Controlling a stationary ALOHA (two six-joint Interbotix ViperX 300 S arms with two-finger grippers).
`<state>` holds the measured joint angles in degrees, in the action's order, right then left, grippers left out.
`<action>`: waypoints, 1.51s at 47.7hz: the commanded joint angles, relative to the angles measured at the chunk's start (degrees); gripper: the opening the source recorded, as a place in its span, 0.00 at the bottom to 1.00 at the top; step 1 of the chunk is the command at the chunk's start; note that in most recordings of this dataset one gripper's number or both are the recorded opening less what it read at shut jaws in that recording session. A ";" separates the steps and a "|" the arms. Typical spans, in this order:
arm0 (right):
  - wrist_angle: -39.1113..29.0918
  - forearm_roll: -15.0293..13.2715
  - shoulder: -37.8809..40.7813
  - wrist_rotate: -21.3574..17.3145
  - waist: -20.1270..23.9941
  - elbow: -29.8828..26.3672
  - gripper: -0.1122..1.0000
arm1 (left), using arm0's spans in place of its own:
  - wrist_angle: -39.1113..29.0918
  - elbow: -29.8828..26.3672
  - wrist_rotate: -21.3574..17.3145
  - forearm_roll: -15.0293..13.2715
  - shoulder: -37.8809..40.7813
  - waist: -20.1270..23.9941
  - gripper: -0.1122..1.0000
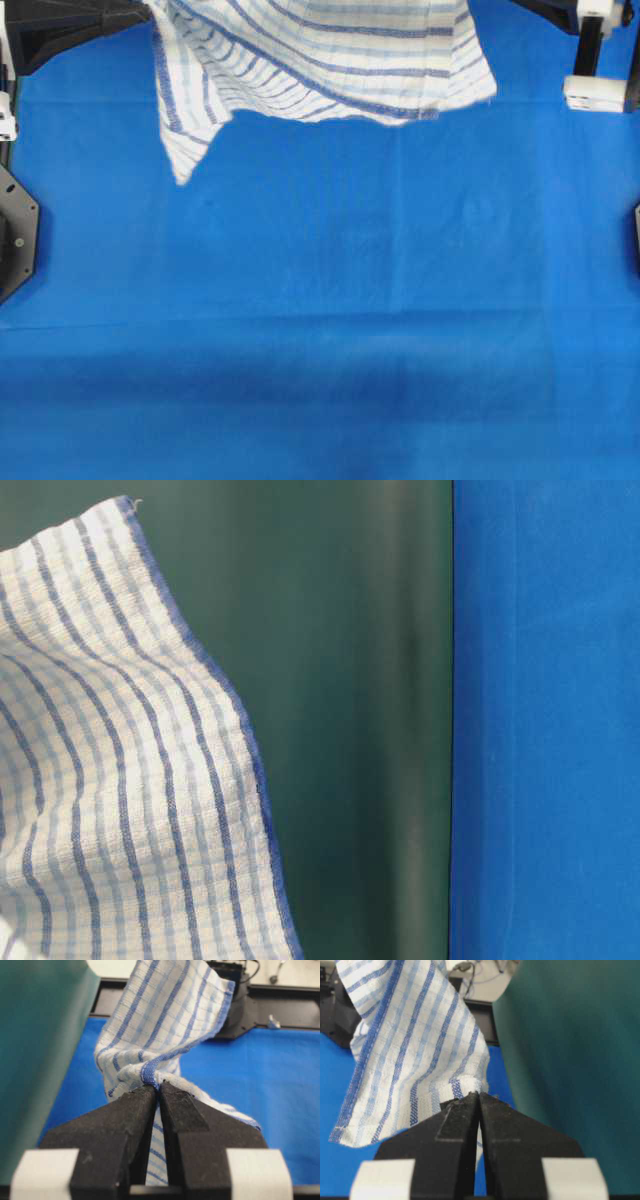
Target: Lift the towel with both arms.
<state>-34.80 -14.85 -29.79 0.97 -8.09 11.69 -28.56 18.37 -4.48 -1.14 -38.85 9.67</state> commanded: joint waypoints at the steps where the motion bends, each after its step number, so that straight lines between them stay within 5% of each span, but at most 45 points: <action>1: -0.44 0.09 -0.26 -0.18 0.26 -1.41 0.11 | 0.35 -1.49 0.00 0.00 0.18 0.18 0.13; 9: -1.32 0.18 -0.70 -0.53 0.26 -1.32 0.11 | 0.44 -1.58 0.09 0.00 0.35 0.00 0.15; 14: -1.85 0.18 -0.70 -0.79 0.18 -1.23 0.13 | 0.62 -1.49 0.18 -0.09 0.26 -0.44 0.36; 21: -1.85 0.09 -0.62 -1.32 0.26 -1.14 0.51 | 0.79 -1.32 0.18 0.00 0.18 -1.93 0.77; 25: -1.93 0.09 -0.53 -1.32 0.26 -0.97 0.68 | 0.79 -1.23 0.18 0.00 0.09 -2.81 0.91; 35: -3.69 0.18 -0.62 -1.67 0.26 0.79 0.69 | 0.79 0.35 0.26 0.00 0.09 -3.60 0.90; 47: -3.08 0.79 -0.35 -3.60 0.26 9.32 0.69 | 2.29 8.70 0.18 0.00 1.32 -3.60 0.90; 72: 17.58 0.79 6.77 -9.58 0.18 29.53 0.69 | 17.14 28.39 0.09 0.00 7.56 -3.60 0.90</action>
<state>-19.69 -14.15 -24.08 -8.26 -8.00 40.52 -14.15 45.44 -4.31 -1.14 -31.73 6.15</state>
